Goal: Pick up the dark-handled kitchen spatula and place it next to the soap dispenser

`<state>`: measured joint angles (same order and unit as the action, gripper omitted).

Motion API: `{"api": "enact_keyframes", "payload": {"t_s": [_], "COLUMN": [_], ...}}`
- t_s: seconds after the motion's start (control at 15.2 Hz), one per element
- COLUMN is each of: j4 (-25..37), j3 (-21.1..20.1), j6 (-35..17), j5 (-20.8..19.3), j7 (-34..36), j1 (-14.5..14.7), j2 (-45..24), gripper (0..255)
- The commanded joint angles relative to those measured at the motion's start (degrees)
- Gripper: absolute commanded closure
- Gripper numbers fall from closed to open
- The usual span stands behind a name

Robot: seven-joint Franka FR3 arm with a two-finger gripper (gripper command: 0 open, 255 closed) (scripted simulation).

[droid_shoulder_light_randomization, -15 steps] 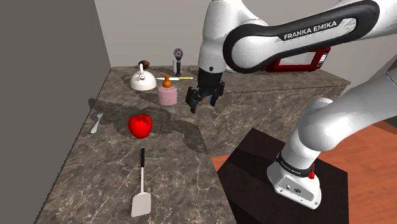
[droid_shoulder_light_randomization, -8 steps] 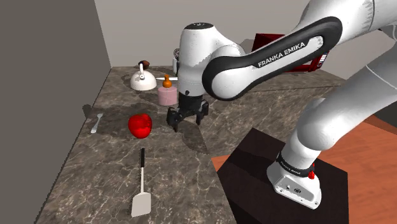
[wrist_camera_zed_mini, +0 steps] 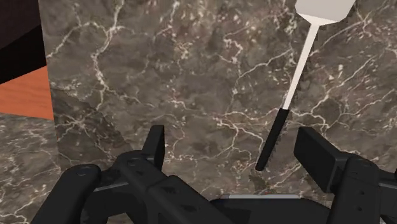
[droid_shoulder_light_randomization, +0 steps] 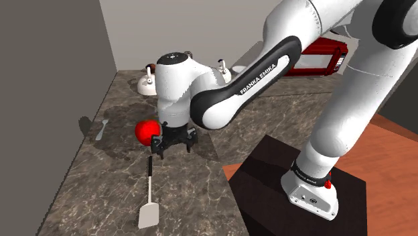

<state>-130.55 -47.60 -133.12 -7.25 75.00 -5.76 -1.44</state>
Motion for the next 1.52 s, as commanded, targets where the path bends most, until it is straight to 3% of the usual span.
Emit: {"api": "enact_keyframes", "payload": {"t_s": [0.0,0.26,0.53,1.06,1.45], "j4": [3.6,11.7,20.8,20.8,20.8], "j3": [-0.2,4.4,9.0,11.8,11.8], "j6": [-0.5,0.6,2.2,-1.3,-1.3], "j5": [-7.6,-17.4,-22.6,-25.9,-25.9], "j7": [8.3,19.5,26.6,28.5,28.5], "j1": [1.1,8.0,14.8,16.7,16.7], "j2": [-7.3,-19.1,-28.8,-32.9,-32.8], "gripper": [0,0,0,0,0]}}
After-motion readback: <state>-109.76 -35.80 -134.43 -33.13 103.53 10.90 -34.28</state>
